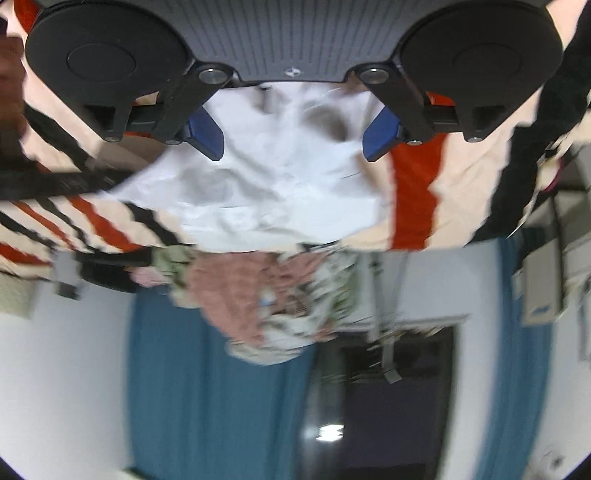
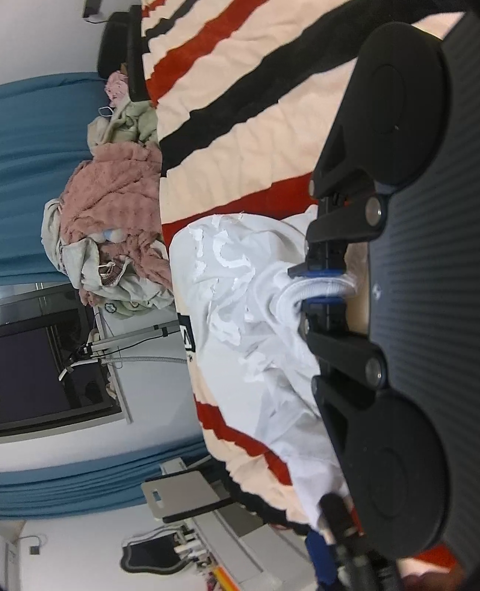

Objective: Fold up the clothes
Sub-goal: 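Grasp the T-shirt with the right gripper while the left gripper grasps it too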

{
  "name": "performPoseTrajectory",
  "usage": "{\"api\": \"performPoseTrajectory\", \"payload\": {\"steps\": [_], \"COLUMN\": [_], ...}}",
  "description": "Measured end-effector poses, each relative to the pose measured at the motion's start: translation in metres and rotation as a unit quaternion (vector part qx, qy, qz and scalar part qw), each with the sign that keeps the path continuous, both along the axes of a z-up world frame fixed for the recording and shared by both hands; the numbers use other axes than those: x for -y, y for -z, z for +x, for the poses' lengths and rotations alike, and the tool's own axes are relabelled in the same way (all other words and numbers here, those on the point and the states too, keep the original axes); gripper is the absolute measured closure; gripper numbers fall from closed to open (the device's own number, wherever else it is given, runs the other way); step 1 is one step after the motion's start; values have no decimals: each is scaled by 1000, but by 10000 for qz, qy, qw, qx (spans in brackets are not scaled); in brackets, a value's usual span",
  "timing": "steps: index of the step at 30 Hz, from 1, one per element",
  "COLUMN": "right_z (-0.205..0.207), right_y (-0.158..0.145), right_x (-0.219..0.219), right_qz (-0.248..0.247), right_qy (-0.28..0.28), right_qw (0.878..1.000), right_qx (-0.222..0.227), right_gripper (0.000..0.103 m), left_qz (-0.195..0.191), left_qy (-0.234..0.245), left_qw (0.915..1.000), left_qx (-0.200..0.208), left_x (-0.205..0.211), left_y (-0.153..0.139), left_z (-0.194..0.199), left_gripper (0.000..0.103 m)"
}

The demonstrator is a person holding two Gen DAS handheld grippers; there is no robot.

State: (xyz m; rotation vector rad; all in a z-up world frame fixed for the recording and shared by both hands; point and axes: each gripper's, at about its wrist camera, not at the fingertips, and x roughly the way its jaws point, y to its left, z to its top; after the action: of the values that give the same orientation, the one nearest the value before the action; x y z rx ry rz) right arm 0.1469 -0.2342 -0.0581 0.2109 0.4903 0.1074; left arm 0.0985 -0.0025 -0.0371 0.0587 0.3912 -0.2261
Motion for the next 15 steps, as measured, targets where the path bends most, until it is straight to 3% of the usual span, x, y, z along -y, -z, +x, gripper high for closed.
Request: {"api": "performPoseTrajectory", "payload": {"steps": [3, 7, 11, 13, 15], "right_z": [-1, -1, 2, 4, 4], "right_y": [-7, -11, -9, -9, -9], "right_x": [5, 13, 23, 27, 29], "right_qz": [271, 511, 816, 946, 998], "right_qy": [-57, -46, 33, 35, 26], "right_qw": [9996, 9986, 9966, 9955, 9949], "right_qx": [75, 118, 92, 95, 138], "right_gripper": [89, 89, 89, 89, 89], "left_qz": [275, 337, 839, 842, 743], "left_qy": [350, 762, 783, 638, 202], "left_qw": [9989, 9965, 9933, 9941, 9960], "left_qx": [157, 17, 132, 260, 445], "left_x": [32, 71, 108, 116, 118], "left_y": [12, 32, 54, 64, 67], "left_z": [5, 24, 33, 37, 42], "left_gripper": [15, 15, 15, 15, 15]}}
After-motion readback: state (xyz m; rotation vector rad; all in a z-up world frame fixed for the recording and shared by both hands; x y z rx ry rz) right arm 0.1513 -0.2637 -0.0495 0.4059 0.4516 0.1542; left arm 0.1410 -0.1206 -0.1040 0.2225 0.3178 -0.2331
